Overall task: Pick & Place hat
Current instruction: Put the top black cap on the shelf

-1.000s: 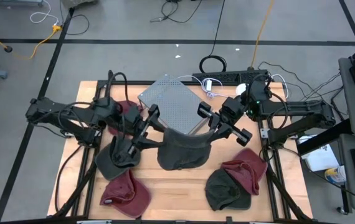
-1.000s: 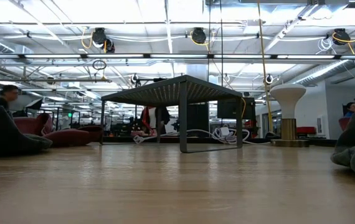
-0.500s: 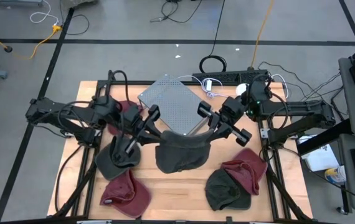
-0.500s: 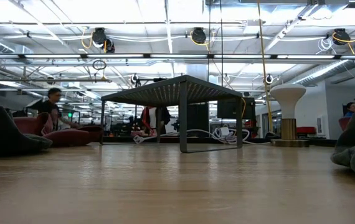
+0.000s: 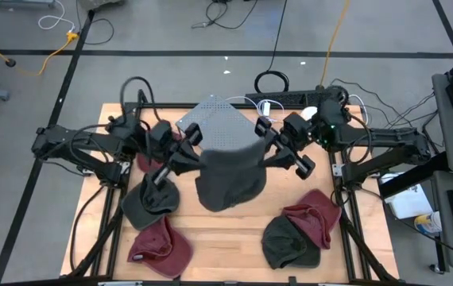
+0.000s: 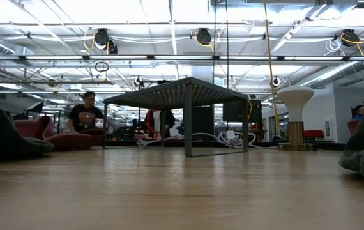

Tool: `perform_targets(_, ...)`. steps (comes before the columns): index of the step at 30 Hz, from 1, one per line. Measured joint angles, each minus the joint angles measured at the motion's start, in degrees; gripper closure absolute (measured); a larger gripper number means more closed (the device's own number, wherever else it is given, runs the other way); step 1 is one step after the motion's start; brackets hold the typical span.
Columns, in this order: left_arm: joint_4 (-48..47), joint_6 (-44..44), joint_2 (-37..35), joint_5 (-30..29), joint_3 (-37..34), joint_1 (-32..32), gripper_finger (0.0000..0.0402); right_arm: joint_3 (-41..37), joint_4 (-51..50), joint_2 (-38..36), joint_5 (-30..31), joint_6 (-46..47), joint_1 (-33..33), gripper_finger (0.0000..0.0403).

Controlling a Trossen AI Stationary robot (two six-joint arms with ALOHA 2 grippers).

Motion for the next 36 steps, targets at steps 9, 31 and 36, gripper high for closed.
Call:
perform_targets(9,-0.9,8.8,-4.4,-7.1,0.0,1.1,0.0392,0.0,-7.2,-4.0,16.5,0.2,-0.1,0.0268)
perform_targets(31,6.5,39.9,-12.8,-20.8,0.0,0.7,0.0392,0.0,-8.9,-4.9,28.1,10.8,0.0,0.0261)
perform_targets(36,9.7,43.1,-13.4,-20.7,0.0,-0.4,0.0392,0.0,-8.8,-4.9,33.5,13.2,0.0,0.0203)
